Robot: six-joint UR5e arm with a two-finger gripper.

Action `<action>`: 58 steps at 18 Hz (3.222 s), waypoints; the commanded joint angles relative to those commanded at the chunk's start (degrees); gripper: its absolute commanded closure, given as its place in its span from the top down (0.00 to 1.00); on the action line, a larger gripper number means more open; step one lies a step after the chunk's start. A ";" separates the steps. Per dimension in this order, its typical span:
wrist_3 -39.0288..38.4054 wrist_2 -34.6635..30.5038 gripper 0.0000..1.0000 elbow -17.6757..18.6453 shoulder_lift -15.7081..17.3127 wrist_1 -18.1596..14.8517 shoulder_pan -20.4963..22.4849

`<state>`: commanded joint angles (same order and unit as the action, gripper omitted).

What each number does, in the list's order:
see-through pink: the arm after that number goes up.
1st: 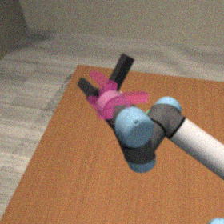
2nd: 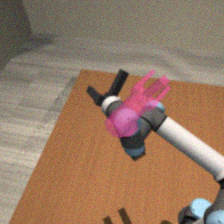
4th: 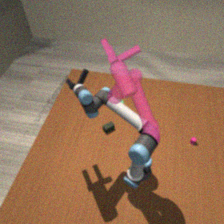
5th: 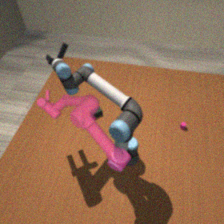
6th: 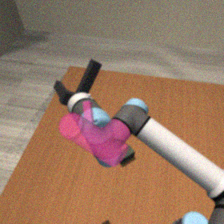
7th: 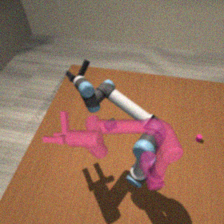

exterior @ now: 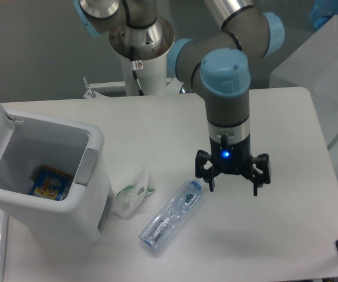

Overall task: Place the trash in the trash can
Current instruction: 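Move the open gripper down toward the clear plastic bottle, then lower the gripper over the bottle neck and close on it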

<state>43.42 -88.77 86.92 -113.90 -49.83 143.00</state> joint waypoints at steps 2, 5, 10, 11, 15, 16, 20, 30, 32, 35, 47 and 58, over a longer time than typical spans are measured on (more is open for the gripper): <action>0.09 0.09 1.00 0.00 -1.23 0.00 0.00; 0.27 0.09 1.00 0.26 -2.90 -0.09 -0.09; 11.11 -0.09 1.00 5.17 -2.38 -0.17 0.00; 16.30 -0.09 1.00 6.40 -1.95 -0.17 0.17; 22.50 -0.09 1.00 10.01 -1.33 -0.70 0.61; 22.68 0.00 1.00 10.72 -1.07 -0.53 0.61; 21.54 0.17 1.00 12.04 -1.06 -0.09 0.00; 19.95 0.35 1.00 13.54 -1.15 0.00 -1.67; 18.30 0.26 1.00 13.54 -1.33 0.00 -2.11; 16.61 0.18 1.00 13.54 -1.85 0.18 -2.90; 14.85 0.09 1.00 12.83 -6.07 4.22 -4.57; 14.85 -0.09 0.59 12.66 -6.07 4.13 -4.57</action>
<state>58.27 -88.86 99.58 -119.97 -45.70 138.43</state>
